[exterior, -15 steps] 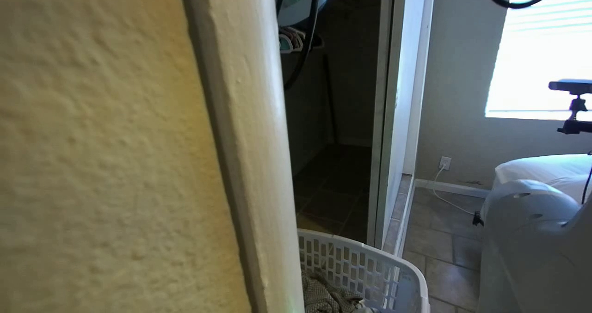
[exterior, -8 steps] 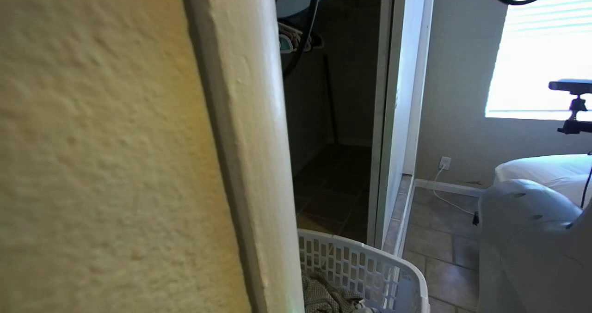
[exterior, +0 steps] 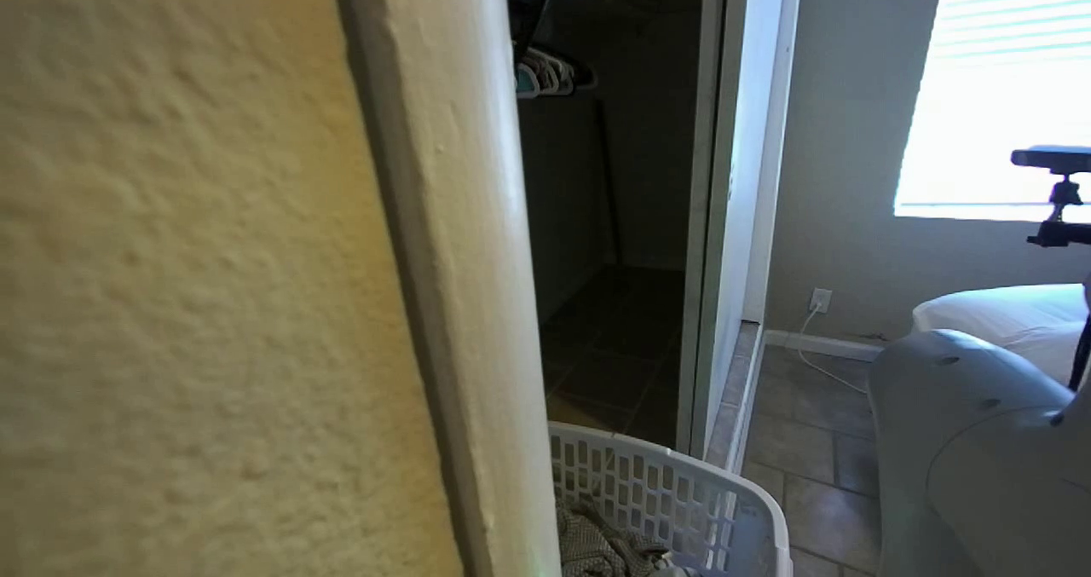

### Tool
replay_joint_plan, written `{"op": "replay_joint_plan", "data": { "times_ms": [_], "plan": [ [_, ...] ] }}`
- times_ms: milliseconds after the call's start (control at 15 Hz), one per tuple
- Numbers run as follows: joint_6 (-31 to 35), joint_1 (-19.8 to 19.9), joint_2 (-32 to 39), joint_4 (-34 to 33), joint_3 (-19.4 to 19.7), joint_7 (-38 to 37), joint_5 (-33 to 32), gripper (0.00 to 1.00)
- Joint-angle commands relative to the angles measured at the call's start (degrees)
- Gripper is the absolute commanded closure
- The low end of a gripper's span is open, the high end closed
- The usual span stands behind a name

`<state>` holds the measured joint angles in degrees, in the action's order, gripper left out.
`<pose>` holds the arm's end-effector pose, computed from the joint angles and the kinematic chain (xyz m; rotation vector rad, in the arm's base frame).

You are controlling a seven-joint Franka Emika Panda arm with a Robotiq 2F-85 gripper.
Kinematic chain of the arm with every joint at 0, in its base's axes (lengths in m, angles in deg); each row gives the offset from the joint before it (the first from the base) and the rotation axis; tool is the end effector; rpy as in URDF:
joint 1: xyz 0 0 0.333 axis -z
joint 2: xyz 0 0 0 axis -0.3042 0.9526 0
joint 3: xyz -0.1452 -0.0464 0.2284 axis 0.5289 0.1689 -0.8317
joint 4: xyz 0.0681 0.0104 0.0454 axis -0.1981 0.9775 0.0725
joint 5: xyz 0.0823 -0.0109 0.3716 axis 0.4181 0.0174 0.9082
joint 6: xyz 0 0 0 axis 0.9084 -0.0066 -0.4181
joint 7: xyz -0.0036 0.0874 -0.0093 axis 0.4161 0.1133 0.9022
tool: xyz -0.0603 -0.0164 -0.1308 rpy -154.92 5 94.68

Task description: Move the jar to the above shelf

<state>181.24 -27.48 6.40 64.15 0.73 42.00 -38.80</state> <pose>0.4251 0.2380 0.7077 -1.9440 -0.7622 -1.7060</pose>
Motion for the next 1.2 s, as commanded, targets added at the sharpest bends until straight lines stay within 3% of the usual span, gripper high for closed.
{"op": "replay_joint_plan", "data": {
  "times_ms": [0,467,1133],
  "plan": [
    [2.36,-4.26,2.38,-4.12,3.38,2.93,1.35,1.0],
    [4.88,-13.93,6.05,-9.56,12.14,6.42,1.81,1.0],
    [12.47,-34.59,7.71,-11.93,28.69,8.34,1.1,1.0]
  ]
}}
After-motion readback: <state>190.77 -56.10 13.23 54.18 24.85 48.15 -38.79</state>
